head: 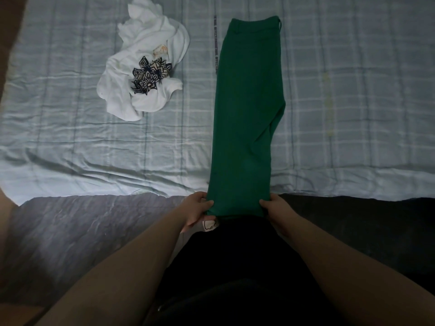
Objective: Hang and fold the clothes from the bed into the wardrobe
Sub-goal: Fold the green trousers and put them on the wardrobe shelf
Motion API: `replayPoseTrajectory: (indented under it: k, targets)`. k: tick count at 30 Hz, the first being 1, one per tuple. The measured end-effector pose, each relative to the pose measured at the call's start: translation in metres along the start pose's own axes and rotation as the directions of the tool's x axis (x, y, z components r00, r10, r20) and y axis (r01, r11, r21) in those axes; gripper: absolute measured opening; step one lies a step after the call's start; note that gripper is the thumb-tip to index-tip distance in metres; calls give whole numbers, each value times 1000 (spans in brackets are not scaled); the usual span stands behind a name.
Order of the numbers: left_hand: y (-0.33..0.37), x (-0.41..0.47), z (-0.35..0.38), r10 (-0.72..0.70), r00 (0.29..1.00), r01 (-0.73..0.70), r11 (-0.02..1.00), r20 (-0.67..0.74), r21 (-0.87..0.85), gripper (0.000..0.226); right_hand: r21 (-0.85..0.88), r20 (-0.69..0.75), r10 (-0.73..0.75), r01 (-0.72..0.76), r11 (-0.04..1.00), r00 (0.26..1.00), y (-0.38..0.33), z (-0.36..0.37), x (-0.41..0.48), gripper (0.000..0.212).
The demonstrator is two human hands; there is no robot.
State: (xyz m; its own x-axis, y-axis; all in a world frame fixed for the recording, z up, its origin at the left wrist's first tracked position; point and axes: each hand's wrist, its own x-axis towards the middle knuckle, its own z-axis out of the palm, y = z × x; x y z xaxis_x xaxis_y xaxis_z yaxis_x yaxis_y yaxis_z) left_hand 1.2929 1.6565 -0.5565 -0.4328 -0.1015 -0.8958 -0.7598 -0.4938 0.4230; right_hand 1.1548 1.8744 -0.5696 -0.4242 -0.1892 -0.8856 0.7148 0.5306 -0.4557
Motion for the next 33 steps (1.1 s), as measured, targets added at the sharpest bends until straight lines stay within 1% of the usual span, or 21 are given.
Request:
replayPoseTrajectory:
  k: [2, 5, 7, 9, 12, 13, 14, 16, 17, 18, 19, 22, 23, 24, 26, 28, 31, 33]
  targets:
    - [0, -6, 3, 30, 999, -30, 1000, -26, -7, 28, 12, 9, -4, 4, 1000, 1000, -2, 1, -10, 34]
    - [4, -18, 4, 115, 988, -118, 993, -102, -18, 28, 32, 8, 18, -18, 999, 1000, -5, 2, -27, 27]
    - [9, -29, 3, 175, 978, -179, 984, -113, -22, 37, 42, -30, -6, 8, 999, 1000, -9, 1, -39, 23]
    - [19, -40, 1, 226, 970, -228, 973, -94, -17, 46, 34, -81, -72, 75, 997, 994, -16, -1, -53, 27]
    - [39, -54, -1, 259, 965, -259, 966, -37, -5, 45, 1, -122, -193, 194, 981, 974, -37, -7, -72, 41]
    - [47, -57, -1, 268, 963, -268, 963, -35, 4, 43, -24, -123, -226, 225, 974, 966, -47, -9, -78, 41]
    - [57, -60, -1, 285, 958, -285, 958, -40, 17, 40, -44, -121, -257, 254, 966, 959, -58, -10, -82, 38]
    - [82, -63, 3, 333, 941, -332, 943, -61, 29, 29, -44, -110, -299, 296, 954, 948, -85, -12, -89, 23]
    - [95, -63, 5, 342, 936, -342, 939, -89, 9, 21, -36, -108, -310, 308, 951, 945, -101, -13, -90, 17]
    - [110, -62, 7, 332, 936, -338, 940, -113, -38, 14, -30, -110, -321, 320, 947, 941, -118, -15, -90, 17]
    - [126, -60, 10, 313, 942, -324, 941, -124, -91, 13, -14, -113, -317, 317, 948, 942, -137, -16, -89, 20]
    - [178, -54, 16, 281, 956, -292, 934, -81, -208, 28, 174, -92, -240, 253, 952, 966, -195, -27, -79, 31]
    - [198, -52, 18, 287, 956, -295, 934, -65, -201, 36, 214, -79, -243, 254, 943, 967, -215, -32, -74, 34]
    - [216, -48, 20, 302, 952, -307, 939, -55, -157, 42, 216, -73, -262, 272, 938, 962, -233, -37, -68, 36]
    - [252, -37, 25, 354, 933, -354, 935, -63, 8, 46, 174, -48, -327, 330, 928, 944, -268, -46, -53, 33]
    - [288, -21, 33, 396, 914, -386, 916, -90, 110, 39, 106, -45, -377, 379, 919, 925, -302, -55, -29, 26]
    - [331, 2, 41, 441, 883, -418, 894, -159, 162, 26, 2, -54, -433, 434, 901, 900, -338, -63, 6, 19]
    - [361, 25, 46, 472, 854, -438, 879, -217, 188, 24, -48, -72, -456, 454, 890, 887, -363, -68, 37, 17]
